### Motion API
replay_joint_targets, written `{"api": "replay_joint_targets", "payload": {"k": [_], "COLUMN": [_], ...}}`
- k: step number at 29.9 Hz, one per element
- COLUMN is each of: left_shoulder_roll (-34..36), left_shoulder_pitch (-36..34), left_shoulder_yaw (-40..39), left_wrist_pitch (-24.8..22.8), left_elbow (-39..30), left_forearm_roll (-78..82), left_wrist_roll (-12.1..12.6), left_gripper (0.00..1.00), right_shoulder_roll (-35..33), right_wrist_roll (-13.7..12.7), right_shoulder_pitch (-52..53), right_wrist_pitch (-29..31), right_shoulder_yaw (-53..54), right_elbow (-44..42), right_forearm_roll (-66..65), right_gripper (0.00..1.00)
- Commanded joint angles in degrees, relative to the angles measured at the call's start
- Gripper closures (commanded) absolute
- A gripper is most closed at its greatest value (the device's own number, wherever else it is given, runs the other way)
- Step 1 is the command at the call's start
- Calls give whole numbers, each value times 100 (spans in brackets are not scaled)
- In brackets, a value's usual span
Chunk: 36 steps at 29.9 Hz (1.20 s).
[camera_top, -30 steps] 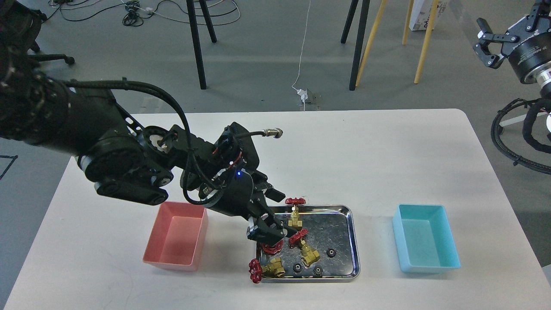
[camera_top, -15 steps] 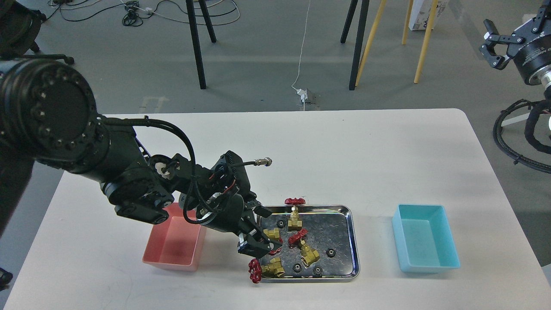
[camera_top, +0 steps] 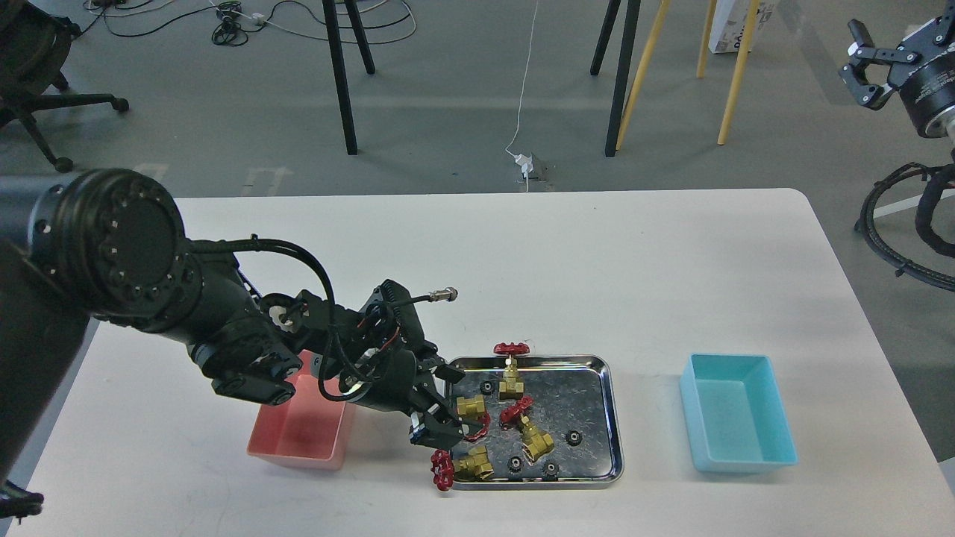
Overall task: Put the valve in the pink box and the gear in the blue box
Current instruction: 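Lower the left gripper and grasp the brass valve with red handwheel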
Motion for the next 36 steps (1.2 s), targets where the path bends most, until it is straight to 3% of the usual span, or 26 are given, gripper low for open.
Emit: {"api": "replay_joint_targets", "payload": {"k": [1, 10, 20, 26, 36], "left_shoulder_roll": [0, 0, 0, 0, 0], "left_shoulder_pitch": [112, 366, 437, 437, 428], "left_shoulder_yaw": [-15, -103, -103, -103, -112], "left_wrist_pitch": [4, 141, 141, 141, 141], "left_elbow": [83, 232, 303, 277, 232], "left_forearm_roll": [0, -79, -70, -44, -44], "left_wrist_roll": [0, 0, 0, 0, 0], "left_gripper": [18, 28, 46, 64, 81], "right_shoulder_roll": [-3, -3, -3, -20, -20], "right_wrist_roll": [1, 1, 1, 1, 10], "right_shoulder_pitch": [-9, -52, -70, -70, -131], "right_wrist_pitch": [0, 0, 0, 0, 0], "right_shoulder_yaw": [-6, -23, -32, -50, -50], "right_elbow": [-1, -1, -1, 8, 8], "right_forearm_roll": [0, 0, 0, 0, 0], "right_gripper": [1, 1, 1, 1, 1]}}
